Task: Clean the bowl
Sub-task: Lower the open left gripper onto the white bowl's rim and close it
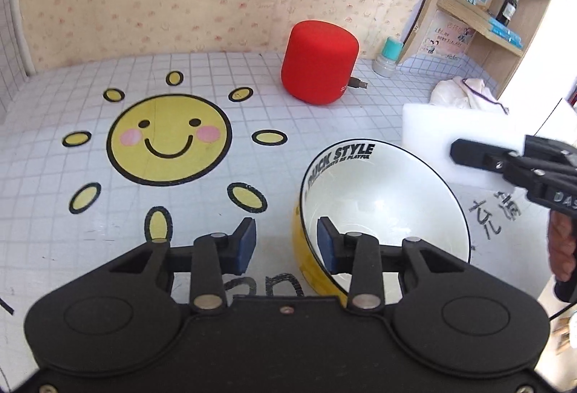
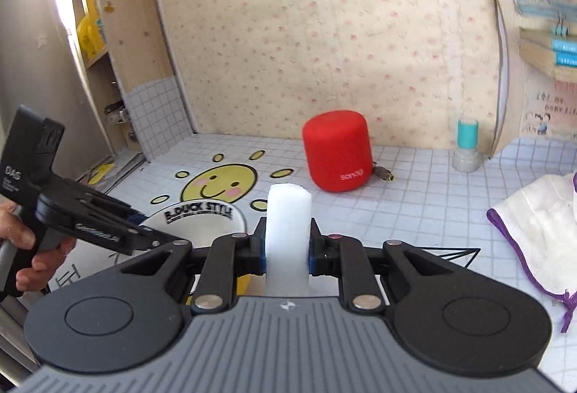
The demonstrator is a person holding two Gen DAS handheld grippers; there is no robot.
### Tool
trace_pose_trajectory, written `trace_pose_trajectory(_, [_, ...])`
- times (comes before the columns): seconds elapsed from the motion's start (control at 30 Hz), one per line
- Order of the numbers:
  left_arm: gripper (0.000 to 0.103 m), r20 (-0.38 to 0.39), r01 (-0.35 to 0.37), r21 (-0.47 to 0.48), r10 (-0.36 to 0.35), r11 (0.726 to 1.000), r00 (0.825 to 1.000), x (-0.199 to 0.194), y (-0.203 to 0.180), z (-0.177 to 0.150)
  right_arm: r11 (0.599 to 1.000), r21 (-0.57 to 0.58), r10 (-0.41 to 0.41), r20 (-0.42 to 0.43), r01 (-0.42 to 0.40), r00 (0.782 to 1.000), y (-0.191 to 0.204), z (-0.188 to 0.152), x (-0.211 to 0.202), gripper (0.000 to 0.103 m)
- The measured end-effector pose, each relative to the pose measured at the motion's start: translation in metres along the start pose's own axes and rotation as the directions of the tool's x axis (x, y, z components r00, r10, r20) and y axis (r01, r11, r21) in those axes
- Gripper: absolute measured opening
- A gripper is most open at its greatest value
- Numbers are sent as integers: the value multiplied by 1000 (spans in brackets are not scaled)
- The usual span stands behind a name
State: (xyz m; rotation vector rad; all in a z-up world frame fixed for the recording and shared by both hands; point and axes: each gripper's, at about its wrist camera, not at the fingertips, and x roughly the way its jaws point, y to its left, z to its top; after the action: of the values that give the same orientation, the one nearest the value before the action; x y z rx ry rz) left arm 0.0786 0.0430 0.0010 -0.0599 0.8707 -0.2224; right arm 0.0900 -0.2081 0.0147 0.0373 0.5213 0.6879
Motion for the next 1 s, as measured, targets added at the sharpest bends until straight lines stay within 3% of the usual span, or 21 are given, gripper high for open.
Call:
trace_pose_trajectory(0.5, [39, 6, -96, -14, 97, 995, 995, -19, -22, -8, 999, 33, -19, 60, 17, 998, 16, -1, -40, 21])
trace_pose_trajectory(0.73, [38, -16, -135, -39, 134, 990, 991, -5, -20, -7, 1000, 0, 13, 14, -13, 1000, 10, -5, -36, 21])
trace_pose_trajectory(0.87, [34, -31, -138, -47, 136, 989, 990, 1, -22, -8, 1000, -6, 23, 3, -23, 1000, 6, -5, -26, 21])
trace_pose_trajectory(1.0, [21, -37, -133, -57, 131, 989, 991, 3, -28, -8, 1000, 2, 29, -4, -29, 1000, 2, -5, -17, 21])
